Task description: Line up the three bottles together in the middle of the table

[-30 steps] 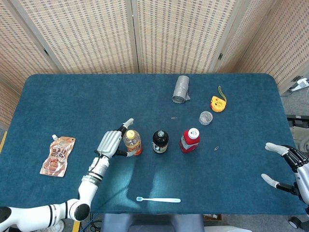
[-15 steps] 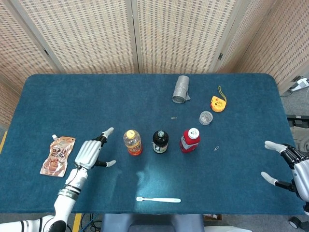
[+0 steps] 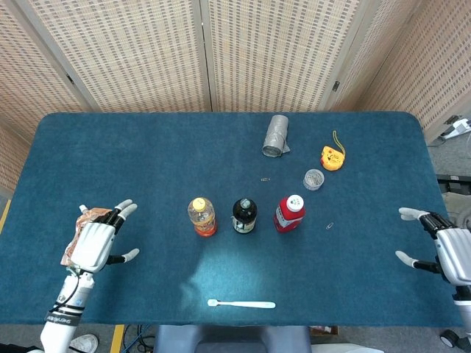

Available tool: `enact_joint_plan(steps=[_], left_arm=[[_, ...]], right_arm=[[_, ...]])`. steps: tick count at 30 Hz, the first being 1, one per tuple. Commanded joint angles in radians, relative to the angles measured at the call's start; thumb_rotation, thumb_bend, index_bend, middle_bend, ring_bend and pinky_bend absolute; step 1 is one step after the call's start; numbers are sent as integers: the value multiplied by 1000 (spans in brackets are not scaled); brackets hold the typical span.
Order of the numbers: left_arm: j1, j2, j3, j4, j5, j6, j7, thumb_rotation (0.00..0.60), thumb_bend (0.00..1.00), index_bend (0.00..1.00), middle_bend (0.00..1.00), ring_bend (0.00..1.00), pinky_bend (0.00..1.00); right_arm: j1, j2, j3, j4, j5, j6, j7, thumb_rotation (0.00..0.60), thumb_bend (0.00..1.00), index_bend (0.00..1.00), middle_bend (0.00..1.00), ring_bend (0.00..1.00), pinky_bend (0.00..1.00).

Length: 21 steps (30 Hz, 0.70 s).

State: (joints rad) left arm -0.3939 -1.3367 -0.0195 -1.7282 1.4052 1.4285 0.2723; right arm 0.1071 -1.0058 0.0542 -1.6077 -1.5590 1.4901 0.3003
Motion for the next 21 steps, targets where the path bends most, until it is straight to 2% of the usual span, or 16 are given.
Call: enact_joint_plan(steps=[1, 7, 11, 14, 21], left_arm=[[48, 40, 38, 7, 78, 64, 34, 600, 66, 191, 131, 263, 405], [116, 102, 90, -6, 144, 117, -14, 600, 66, 232, 164, 263, 405], [158, 122, 110, 23, 184, 157, -46, 600, 66, 253, 179, 263, 405], [184, 124, 112, 46, 200, 183, -75, 600, 66, 266, 190, 263, 405], [189, 104, 97, 93, 213, 156, -76, 600, 65, 278, 202, 263, 405]], right_arm=[[10, -6, 2, 6, 15, -23, -5, 600, 0, 297, 355, 289, 436], [12, -1, 3, 4, 29, -39, -7, 600, 0, 315, 361, 297, 436], [11, 2, 3, 3, 32, -42, -4, 600, 0, 316, 363, 298, 436], [9, 2, 3, 3, 34, -43, -4, 600, 0, 316, 363, 299, 436], [12, -3, 0, 4, 34, -55, -15, 600, 0, 317, 364, 299, 436]])
